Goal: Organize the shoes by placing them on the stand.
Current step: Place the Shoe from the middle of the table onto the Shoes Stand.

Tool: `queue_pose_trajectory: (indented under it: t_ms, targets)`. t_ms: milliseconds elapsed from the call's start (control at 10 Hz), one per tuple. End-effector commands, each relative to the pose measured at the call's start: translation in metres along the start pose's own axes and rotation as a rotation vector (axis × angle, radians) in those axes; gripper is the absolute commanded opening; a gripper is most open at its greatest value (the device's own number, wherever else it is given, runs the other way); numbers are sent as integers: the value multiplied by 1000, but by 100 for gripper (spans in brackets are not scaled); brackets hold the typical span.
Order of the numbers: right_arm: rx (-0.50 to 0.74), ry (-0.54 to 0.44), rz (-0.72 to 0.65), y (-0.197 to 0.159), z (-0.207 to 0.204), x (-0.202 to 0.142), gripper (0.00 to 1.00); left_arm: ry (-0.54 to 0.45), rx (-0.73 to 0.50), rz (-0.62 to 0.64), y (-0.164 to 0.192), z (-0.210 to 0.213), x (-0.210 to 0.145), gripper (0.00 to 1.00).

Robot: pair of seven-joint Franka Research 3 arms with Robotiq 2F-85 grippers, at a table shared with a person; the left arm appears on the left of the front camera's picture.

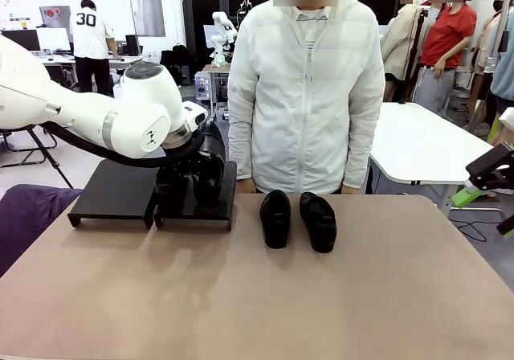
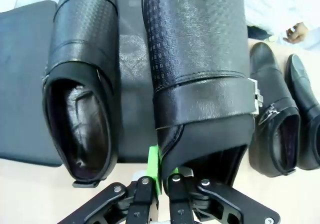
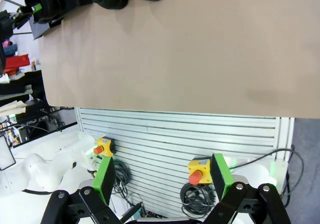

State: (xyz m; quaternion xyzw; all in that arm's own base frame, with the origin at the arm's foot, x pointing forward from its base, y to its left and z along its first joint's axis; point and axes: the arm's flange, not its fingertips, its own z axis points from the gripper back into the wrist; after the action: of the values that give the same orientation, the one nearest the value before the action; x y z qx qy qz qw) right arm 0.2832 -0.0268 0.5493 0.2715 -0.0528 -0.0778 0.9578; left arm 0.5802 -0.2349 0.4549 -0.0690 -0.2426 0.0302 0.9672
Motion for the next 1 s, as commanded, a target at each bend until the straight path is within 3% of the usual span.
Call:
queue_pose_trajectory:
  t_ms: [0, 600, 900]
  targets:
    - [13, 0, -16, 3, 2, -1, 100, -43, -27, 47, -1, 2, 8, 100]
    - [13, 0, -16, 3, 2, -1, 100, -39, -29, 14, -2, 10, -2, 100]
    - [13, 0, -16, 3, 2, -1, 100, 45, -29, 17, -5, 61, -23, 100]
